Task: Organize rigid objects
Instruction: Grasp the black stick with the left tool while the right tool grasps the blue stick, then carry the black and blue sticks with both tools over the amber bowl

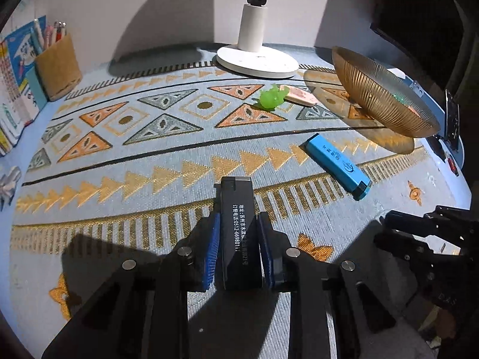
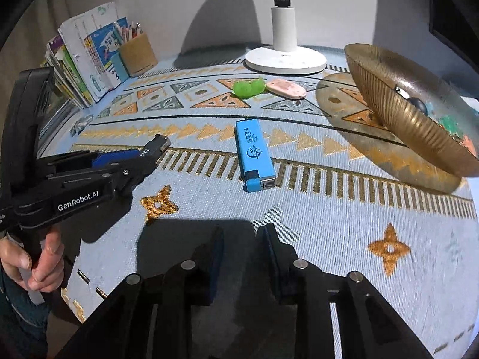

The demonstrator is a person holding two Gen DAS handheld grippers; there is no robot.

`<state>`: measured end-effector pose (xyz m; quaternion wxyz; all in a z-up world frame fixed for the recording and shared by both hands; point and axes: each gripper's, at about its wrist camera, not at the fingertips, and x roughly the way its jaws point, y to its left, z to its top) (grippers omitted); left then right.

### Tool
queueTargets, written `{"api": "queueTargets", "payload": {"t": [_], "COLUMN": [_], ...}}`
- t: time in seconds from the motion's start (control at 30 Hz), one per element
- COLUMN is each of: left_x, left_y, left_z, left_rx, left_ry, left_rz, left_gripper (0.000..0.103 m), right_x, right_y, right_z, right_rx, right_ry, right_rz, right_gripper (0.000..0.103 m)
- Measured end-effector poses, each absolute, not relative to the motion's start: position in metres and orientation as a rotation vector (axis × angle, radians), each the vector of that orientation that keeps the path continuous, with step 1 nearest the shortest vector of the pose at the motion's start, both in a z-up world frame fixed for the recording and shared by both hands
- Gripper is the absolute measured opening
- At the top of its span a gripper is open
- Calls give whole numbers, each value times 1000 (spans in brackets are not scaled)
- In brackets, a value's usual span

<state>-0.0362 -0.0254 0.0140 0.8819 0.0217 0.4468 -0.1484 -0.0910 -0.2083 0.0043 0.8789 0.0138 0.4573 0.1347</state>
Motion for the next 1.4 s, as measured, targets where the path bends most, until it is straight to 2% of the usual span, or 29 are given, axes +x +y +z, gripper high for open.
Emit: {"api": "queueTargets", "payload": {"t": [0.07, 0.13, 0.17, 0.47, 0.7, 1.0, 1.07, 1.13, 1.17, 1.2, 1.23, 1.27, 1.3, 1.4], "left_x": [-38, -41, -42, -44, -40, -37, -37, -37, -38, -39, -40, -41, -42, -40], "left_y": [-29, -37, -43, -42, -36, -33, -34, -35, -35, -36, -37, -39, -40, -36], "left_z": [13, 10, 9, 10, 7, 6, 7, 7, 8, 8, 9, 10, 10, 12], "left_rx": [72, 126, 171, 186, 141, 126, 125, 126, 127, 132, 136, 145, 153, 126], "left_ry": [914, 913, 912, 895, 913, 919, 919, 917, 914, 909, 903, 897, 895, 907], "left_rz": [-311, -301, -281, -277, -258, -253, -251, -255, -263, -262, -267, -283, -283, -299], "left_gripper": [39, 65, 69, 69, 69, 69, 69, 63, 60, 51, 39, 33, 22, 21], "right_x": [-91, -91, -91, -63, -21, -16, -16, -16, -16, -17, -18, -19, -20, -24], "right_y": [-211, -213, -213, -198, -195, -182, -183, -183, -183, -181, -180, -178, -177, -176], "right_z": [4, 3, 3, 17, 9, 1, 1, 1, 2, 3, 3, 4, 4, 5], "right_rx": [67, 90, 93, -4, 1, -74, -67, -66, -65, -67, -74, -82, -84, -75], "right_ry": [954, 943, 938, 901, 930, 918, 918, 916, 911, 909, 905, 902, 901, 904], "right_rz": [284, 278, 275, 219, 217, 193, 198, 195, 199, 208, 209, 216, 224, 255], "right_gripper": [34, 39, 41, 59, 59, 59, 59, 56, 46, 39, 37, 30, 24, 24]}}
